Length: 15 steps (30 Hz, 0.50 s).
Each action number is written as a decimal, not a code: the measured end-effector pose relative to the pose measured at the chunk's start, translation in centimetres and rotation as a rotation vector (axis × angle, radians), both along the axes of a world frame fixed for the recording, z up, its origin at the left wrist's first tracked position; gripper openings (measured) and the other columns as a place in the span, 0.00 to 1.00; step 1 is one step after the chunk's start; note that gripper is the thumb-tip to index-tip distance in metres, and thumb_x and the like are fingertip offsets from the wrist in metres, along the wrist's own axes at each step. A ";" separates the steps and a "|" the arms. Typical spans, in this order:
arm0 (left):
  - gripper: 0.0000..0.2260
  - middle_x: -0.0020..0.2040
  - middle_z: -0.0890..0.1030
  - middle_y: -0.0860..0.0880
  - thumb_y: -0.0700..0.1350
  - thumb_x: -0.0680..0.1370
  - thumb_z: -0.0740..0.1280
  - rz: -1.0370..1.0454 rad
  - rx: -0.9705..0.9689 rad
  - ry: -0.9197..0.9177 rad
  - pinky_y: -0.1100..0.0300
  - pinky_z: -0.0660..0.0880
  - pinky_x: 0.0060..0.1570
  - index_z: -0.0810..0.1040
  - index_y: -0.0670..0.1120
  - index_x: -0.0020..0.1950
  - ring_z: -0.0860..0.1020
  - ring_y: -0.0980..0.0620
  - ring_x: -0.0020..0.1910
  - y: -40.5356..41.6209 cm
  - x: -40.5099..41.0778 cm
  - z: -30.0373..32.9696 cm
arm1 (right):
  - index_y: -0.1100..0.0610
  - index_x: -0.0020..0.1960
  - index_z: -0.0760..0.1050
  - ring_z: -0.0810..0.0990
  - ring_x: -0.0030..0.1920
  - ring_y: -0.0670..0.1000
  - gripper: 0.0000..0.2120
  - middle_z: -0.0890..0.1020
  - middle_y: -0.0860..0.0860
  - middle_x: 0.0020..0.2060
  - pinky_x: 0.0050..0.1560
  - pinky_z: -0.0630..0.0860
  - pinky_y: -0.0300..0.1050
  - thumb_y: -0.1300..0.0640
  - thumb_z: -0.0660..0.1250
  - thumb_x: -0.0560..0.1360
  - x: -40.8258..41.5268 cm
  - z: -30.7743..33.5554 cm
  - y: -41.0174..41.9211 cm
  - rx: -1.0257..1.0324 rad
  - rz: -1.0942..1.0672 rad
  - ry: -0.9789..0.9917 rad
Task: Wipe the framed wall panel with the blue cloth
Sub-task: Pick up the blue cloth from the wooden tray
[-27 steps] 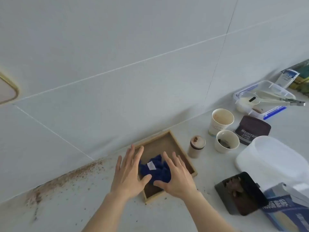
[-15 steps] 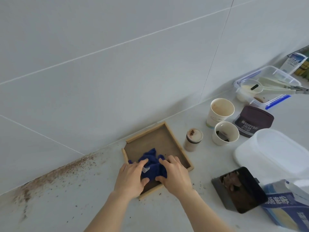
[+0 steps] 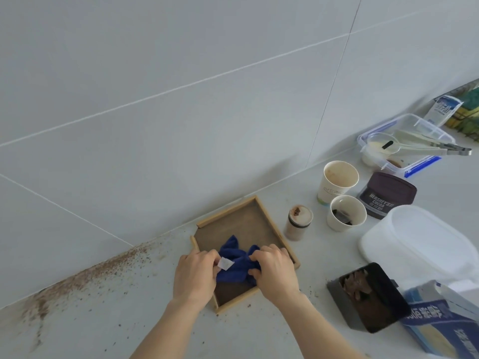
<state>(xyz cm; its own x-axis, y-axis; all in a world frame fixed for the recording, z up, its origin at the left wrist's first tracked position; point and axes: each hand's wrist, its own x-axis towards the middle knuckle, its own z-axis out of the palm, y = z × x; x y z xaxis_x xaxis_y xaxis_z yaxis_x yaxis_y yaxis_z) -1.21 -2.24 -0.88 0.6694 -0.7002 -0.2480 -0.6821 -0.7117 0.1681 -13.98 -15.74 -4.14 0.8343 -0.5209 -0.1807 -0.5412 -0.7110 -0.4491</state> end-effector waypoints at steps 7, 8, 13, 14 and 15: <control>0.08 0.58 0.82 0.53 0.51 0.85 0.62 0.049 -0.083 -0.089 0.58 0.68 0.55 0.79 0.54 0.61 0.74 0.49 0.55 1.1 1.3 4.6 | 0.49 0.57 0.82 0.74 0.56 0.51 0.08 0.84 0.46 0.50 0.60 0.66 0.45 0.56 0.67 0.81 0.6 3.4 -0.1 -0.075 -0.013 -0.071; 0.08 0.57 0.82 0.54 0.51 0.85 0.62 0.066 -0.095 -0.084 0.58 0.67 0.54 0.79 0.55 0.60 0.74 0.50 0.54 1.4 1.6 5.2 | 0.48 0.57 0.83 0.74 0.56 0.51 0.09 0.84 0.46 0.50 0.60 0.65 0.44 0.57 0.66 0.81 0.6 4.0 -0.1 -0.082 -0.015 -0.083; 0.07 0.54 0.84 0.56 0.49 0.84 0.63 0.077 -0.169 -0.099 0.57 0.66 0.56 0.80 0.56 0.56 0.75 0.51 0.57 3.4 3.0 7.6 | 0.46 0.56 0.83 0.74 0.55 0.49 0.09 0.84 0.45 0.49 0.57 0.60 0.41 0.56 0.66 0.81 1.3 7.6 1.0 -0.142 0.001 -0.146; 0.07 0.53 0.84 0.56 0.49 0.84 0.62 0.075 -0.186 -0.104 0.57 0.66 0.55 0.80 0.55 0.56 0.75 0.51 0.56 3.9 3.2 8.1 | 0.46 0.56 0.83 0.74 0.54 0.50 0.09 0.84 0.45 0.49 0.56 0.59 0.42 0.56 0.66 0.80 1.6 8.4 1.4 -0.162 0.001 -0.159; 0.07 0.52 0.84 0.56 0.48 0.84 0.62 0.072 -0.202 -0.114 0.57 0.65 0.54 0.80 0.55 0.55 0.75 0.51 0.56 4.6 3.5 8.6 | 0.46 0.56 0.83 0.73 0.54 0.50 0.09 0.84 0.45 0.49 0.56 0.59 0.42 0.56 0.66 0.80 1.8 9.2 1.8 -0.177 0.004 -0.168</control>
<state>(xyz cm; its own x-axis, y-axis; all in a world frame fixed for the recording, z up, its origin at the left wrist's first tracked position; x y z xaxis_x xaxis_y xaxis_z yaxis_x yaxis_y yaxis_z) 2.31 2.33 7.77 0.7353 -0.6772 -0.0279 -0.6533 -0.7192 0.2365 -12.19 -13.93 5.09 0.8468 -0.5290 0.0545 -0.4668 -0.7885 -0.4004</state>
